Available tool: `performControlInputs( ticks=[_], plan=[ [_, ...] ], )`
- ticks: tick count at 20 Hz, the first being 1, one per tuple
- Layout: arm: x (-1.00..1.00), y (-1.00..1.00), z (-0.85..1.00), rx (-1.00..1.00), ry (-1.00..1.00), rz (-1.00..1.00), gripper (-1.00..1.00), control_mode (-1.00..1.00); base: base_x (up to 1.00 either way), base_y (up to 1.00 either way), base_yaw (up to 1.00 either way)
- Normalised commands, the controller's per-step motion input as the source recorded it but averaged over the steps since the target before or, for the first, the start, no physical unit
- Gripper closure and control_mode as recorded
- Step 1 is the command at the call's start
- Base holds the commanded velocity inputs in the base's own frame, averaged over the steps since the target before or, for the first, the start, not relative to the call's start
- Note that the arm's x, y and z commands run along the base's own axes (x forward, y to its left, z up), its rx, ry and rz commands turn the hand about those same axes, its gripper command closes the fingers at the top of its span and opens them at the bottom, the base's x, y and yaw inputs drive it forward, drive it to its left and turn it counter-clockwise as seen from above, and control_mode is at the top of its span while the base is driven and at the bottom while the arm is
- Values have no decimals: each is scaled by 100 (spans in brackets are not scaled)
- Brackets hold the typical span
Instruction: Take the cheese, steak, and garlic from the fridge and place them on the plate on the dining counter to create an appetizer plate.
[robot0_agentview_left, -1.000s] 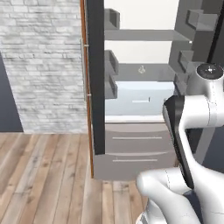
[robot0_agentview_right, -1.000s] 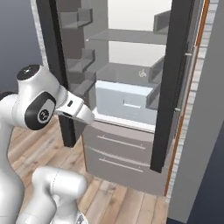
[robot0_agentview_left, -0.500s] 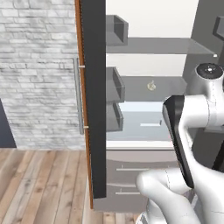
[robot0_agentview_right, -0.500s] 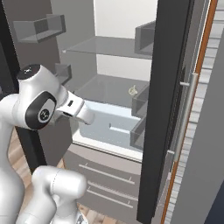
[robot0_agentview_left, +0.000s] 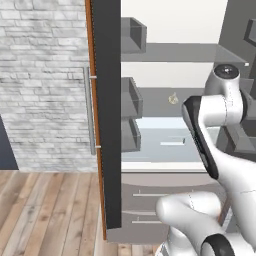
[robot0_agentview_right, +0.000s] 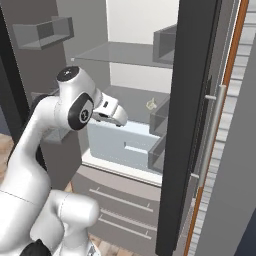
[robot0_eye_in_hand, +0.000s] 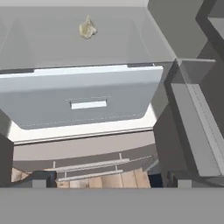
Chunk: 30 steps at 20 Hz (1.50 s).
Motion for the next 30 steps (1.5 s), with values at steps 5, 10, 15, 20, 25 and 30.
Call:
performControlInputs(
  ticks=[5,10,15,20,25,30],
  plan=[
    [100,-28,-14,-2,1,3,-100,-100,0,0,0],
    [100,-3,-15,-8,0,0,-100,-100,0,0,0],
    [100,-5,-24,-9,0,0,-100,-100,0,0,0],
    [100,-19,-17,-5,0,0,-100,-100,0,0,0],
    [96,-32,-22,0,3,0,-100,-100,0,0,0],
    [88,-24,-28,0,4,0,-100,-100,0,0,0]
  ],
)
